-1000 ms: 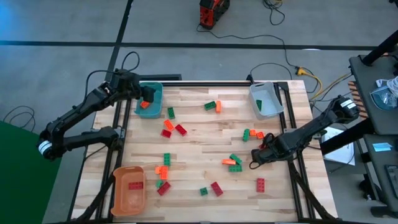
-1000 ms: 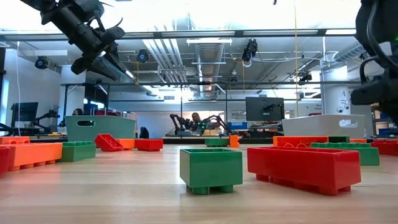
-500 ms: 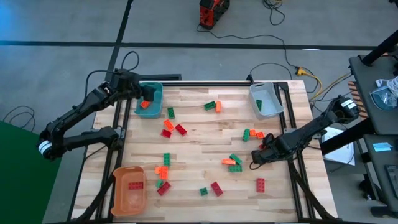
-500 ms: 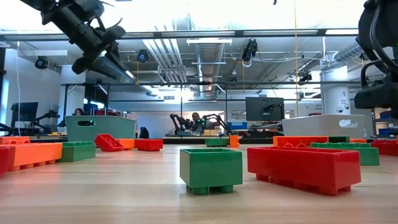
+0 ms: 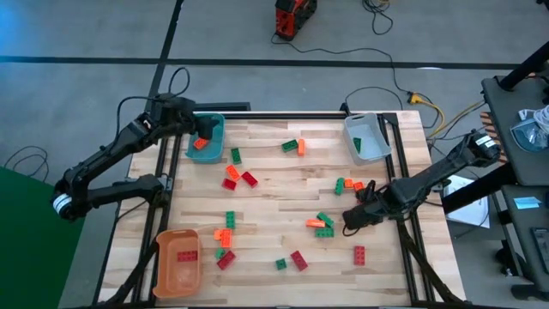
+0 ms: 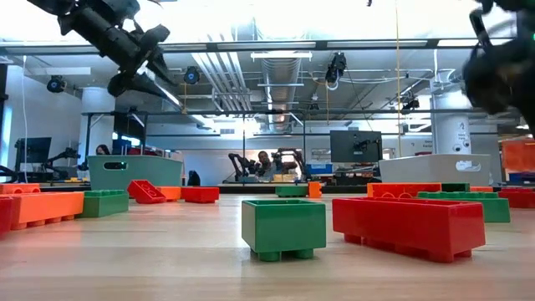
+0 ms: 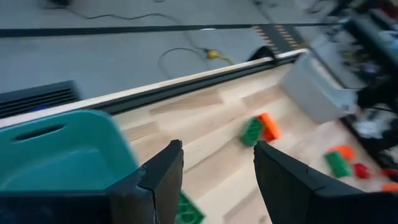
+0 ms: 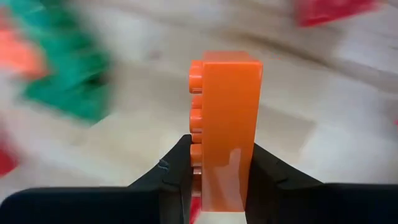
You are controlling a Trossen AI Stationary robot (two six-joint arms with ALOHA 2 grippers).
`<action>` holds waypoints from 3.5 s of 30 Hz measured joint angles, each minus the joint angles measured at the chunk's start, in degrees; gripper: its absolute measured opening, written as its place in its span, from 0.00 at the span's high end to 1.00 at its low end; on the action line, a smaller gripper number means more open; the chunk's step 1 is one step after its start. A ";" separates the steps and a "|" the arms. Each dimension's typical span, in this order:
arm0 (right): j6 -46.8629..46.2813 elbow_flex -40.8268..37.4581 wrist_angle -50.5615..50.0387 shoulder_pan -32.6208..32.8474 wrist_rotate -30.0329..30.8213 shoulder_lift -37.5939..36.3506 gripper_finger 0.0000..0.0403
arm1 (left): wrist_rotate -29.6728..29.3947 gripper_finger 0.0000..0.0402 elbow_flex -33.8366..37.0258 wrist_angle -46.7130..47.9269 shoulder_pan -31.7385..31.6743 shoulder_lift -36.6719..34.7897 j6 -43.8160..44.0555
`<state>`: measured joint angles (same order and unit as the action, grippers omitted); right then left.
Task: Sort blocks
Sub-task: Put the orange game piece into the blue bin
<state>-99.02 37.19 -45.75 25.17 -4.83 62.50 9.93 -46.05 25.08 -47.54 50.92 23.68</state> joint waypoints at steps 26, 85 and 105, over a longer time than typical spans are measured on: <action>79.63 32.97 8.85 -33.07 -7.33 21.06 0.79 | 26.85 0.57 -0.01 -30.63 16.22 6.94 2.38; 111.64 58.40 8.51 -43.98 -21.04 36.99 0.79 | 17.71 0.62 -10.15 -25.19 22.22 25.58 -20.73; 108.92 58.40 8.81 -43.96 -20.66 36.96 0.71 | 18.94 0.84 -10.63 -24.05 22.20 25.87 -20.83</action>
<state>9.90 95.59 -36.94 -18.79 -25.50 99.46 28.87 -56.68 1.03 -25.34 76.78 2.85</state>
